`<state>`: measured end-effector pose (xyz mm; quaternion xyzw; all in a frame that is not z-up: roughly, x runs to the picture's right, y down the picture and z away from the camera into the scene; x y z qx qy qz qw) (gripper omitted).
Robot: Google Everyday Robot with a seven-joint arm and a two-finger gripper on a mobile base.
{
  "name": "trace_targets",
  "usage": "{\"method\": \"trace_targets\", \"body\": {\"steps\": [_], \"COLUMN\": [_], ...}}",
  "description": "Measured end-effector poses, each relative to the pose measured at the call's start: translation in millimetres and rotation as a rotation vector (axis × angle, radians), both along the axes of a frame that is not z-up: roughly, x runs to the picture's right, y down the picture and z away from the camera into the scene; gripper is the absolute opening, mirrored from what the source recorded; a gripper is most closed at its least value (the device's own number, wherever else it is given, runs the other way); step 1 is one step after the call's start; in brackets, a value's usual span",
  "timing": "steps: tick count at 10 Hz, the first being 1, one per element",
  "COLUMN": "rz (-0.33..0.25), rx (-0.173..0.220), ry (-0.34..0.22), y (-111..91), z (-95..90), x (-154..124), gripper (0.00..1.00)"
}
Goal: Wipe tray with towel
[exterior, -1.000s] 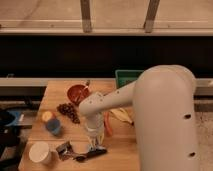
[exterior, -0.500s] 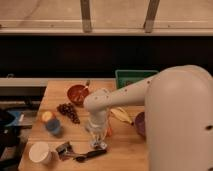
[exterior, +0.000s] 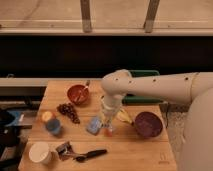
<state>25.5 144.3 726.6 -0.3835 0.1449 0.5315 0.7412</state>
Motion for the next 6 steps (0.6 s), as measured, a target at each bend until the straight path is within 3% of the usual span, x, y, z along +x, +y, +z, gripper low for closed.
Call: {"method": "trace_targets", "body": {"steps": [3,6], "rz": [0.112,0.192], "rx": [0.073,0.118], "ry": [-0.016,-0.009], "y": [-85.5,-133.7], "z": [7.6,12.6], "x": [37.5,69.2], "gripper": [0.00,0.00]}}
